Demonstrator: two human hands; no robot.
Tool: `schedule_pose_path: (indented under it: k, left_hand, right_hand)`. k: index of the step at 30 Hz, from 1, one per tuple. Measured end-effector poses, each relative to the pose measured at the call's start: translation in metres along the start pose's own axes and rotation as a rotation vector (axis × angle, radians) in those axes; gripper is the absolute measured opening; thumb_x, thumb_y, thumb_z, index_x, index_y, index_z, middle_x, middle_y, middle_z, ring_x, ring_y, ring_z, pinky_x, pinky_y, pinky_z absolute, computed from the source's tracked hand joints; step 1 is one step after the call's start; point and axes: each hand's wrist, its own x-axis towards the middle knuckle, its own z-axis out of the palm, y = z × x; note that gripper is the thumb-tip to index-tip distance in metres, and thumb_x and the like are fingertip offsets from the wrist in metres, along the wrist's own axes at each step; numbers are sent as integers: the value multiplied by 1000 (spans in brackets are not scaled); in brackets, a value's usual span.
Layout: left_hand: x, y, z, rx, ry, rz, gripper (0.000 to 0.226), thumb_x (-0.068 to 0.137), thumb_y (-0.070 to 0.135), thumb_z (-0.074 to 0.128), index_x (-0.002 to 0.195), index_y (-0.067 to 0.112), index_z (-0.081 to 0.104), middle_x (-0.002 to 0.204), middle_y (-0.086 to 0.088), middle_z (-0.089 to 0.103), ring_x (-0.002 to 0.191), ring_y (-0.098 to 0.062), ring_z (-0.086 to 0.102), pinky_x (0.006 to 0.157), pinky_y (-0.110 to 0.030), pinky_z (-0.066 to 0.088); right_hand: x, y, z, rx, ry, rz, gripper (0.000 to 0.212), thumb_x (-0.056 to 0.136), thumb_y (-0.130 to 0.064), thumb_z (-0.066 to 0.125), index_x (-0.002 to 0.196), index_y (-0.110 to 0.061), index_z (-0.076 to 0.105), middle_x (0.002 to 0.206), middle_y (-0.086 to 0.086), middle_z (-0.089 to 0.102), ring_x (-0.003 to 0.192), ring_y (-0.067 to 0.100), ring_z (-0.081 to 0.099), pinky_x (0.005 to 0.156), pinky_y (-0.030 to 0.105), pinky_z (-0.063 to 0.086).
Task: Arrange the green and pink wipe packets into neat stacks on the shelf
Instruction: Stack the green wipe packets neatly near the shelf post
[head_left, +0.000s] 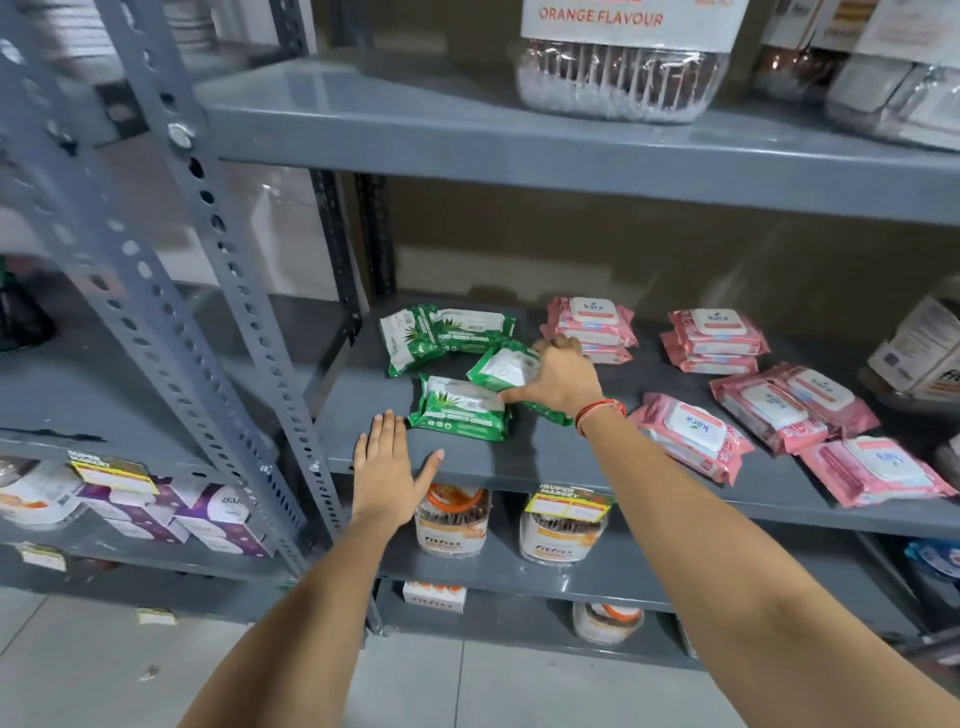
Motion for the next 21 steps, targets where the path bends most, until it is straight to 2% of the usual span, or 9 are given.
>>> schedule_pose_path:
  k: [4, 9, 12, 16, 19, 21]
  left_hand:
    - [0, -1, -1, 19, 1, -2, 94, 81, 71, -1, 145, 4, 9, 156, -12, 8, 144, -23, 1, 116, -41, 1]
    - [1, -3, 3, 24, 26, -5, 81, 90, 63, 17, 145, 5, 12, 156, -12, 12, 144, -23, 5, 116, -40, 2]
    - [1, -2, 4, 27, 31, -5, 82, 89, 64, 14, 145, 6, 12, 156, -11, 13, 144, -23, 5, 115, -40, 1]
    - [1, -2, 4, 27, 49, -2, 89, 84, 70, 2, 145, 6, 15, 155, -12, 15, 144, -23, 7, 115, -40, 3]
    - [1, -1, 5, 32, 59, 5, 93, 80, 70, -3, 145, 6, 17, 155, -12, 17, 144, -23, 7, 116, -41, 4]
    - [1, -1, 5, 29, 66, 3, 91, 81, 68, -1, 144, 5, 18, 155, -12, 18, 144, -24, 9, 116, -41, 6]
  right_hand:
    - [10, -34, 10, -4, -56, -113, 99, 58, -69, 74, 131, -7, 49, 131, 15, 49, 126, 34, 41, 101, 44, 42]
    - [16, -58, 28, -49, -113, -174, 102, 58, -73, 71, 132, -7, 47, 139, 14, 44, 134, 33, 33, 104, 49, 36]
    - [18, -58, 36, -50, -105, -171, 102, 57, -75, 69, 131, -8, 49, 139, 14, 44, 134, 34, 34, 105, 50, 35]
    - [25, -47, 28, 104, -201, -174, 109, 57, -73, 70, 143, -13, 38, 148, 14, 39, 139, 35, 29, 111, 52, 30]
    - [33, -34, 8, 315, -276, -164, 97, 67, -65, 71, 142, -13, 38, 143, 12, 47, 131, 29, 44, 109, 42, 38]
    - [41, -32, -5, 331, -361, -170, 90, 70, -57, 73, 141, -11, 40, 139, 11, 50, 127, 27, 49, 106, 35, 40]
